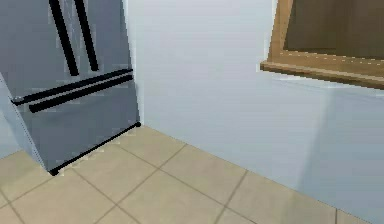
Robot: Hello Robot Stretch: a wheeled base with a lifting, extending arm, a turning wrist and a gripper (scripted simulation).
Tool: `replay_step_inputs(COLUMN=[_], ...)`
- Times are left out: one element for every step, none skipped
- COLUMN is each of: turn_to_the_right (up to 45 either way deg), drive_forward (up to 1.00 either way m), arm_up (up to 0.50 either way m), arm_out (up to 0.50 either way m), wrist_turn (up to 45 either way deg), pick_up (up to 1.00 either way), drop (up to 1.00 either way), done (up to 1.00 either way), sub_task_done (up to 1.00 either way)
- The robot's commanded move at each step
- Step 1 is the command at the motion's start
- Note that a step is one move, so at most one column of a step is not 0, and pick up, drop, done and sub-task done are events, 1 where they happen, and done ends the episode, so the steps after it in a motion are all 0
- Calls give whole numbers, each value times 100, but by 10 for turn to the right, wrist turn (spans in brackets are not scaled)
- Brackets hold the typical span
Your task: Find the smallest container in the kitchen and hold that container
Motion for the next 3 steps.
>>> replay_step_inputs(turn_to_the_right=[120, 0, -450], drive_forward=[0, 25, 0], arm_up=[0, 0, 0], arm_out=[0, 0, 0], wrist_turn=[0, 0, 0], pick_up=[0, 0, 0], drop=[0, 0, 0], done=[0, 0, 0], sub_task_done=[0, 0, 0])
